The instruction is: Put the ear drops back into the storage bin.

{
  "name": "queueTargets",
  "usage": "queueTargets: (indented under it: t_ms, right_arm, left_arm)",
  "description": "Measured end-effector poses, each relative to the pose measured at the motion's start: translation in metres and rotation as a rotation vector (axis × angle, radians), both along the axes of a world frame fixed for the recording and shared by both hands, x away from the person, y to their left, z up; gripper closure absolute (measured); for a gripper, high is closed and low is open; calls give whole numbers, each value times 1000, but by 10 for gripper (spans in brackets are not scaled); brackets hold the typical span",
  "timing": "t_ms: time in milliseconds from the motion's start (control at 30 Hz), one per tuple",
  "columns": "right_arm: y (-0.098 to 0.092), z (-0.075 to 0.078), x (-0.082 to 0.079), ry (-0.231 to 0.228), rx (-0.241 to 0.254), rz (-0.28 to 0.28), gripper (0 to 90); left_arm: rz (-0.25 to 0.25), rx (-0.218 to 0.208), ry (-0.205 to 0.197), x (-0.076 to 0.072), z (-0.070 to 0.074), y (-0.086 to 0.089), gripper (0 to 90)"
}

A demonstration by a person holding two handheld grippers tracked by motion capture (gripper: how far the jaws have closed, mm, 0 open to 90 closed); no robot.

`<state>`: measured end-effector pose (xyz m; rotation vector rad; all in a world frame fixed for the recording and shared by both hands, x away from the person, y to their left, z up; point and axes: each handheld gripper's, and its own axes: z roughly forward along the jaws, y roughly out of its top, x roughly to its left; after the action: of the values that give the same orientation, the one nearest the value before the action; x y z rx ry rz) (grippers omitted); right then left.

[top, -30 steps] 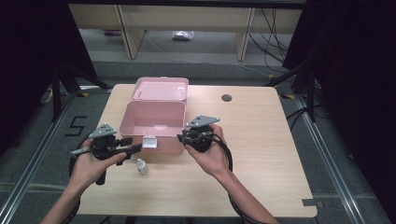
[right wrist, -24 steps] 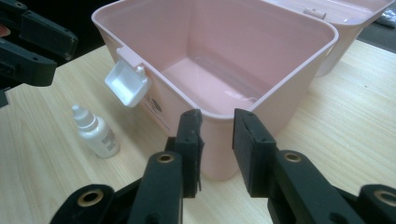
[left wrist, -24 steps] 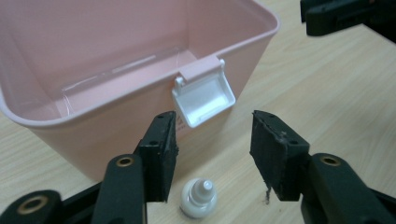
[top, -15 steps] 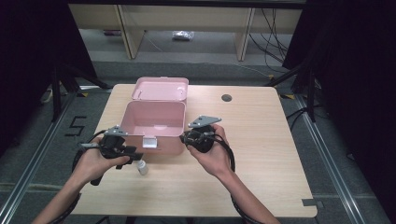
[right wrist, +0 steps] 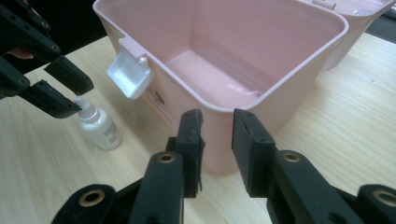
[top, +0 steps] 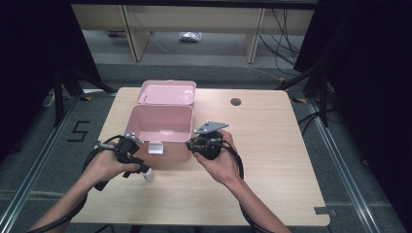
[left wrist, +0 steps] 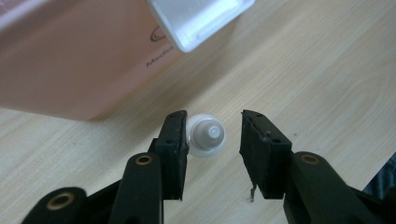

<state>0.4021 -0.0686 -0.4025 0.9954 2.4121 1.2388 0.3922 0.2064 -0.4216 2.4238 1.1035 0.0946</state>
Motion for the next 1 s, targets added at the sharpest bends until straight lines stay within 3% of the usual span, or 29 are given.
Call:
queueTargets:
  t_ms: [33, 267, 300, 433, 500, 1000]
  right_arm:
    - [-1, 1, 0, -5, -18, -3, 735]
    - [0, 0, 0, -16, -21, 5, 737]
    - [-1, 0, 1, -19, -22, 6, 737]
    - [-1, 0, 0, -8, -18, 2, 738]
    - [-1, 0, -1, -5, -16, -2, 738]
    - [-1, -1, 1, -12, -16, 2, 739]
  left_arm:
    - [-5, 8, 2, 1, -1, -1, 614]
    - [-47, 60, 30, 4, -5, -10, 633]
    - [-75, 82, 34, 6, -5, -9, 638]
    - [-101, 123, 42, 9, -6, -11, 648]
    - [-102, 120, 23, 9, -7, -12, 661]
    - [-169, 194, 49, 14, -8, -19, 688]
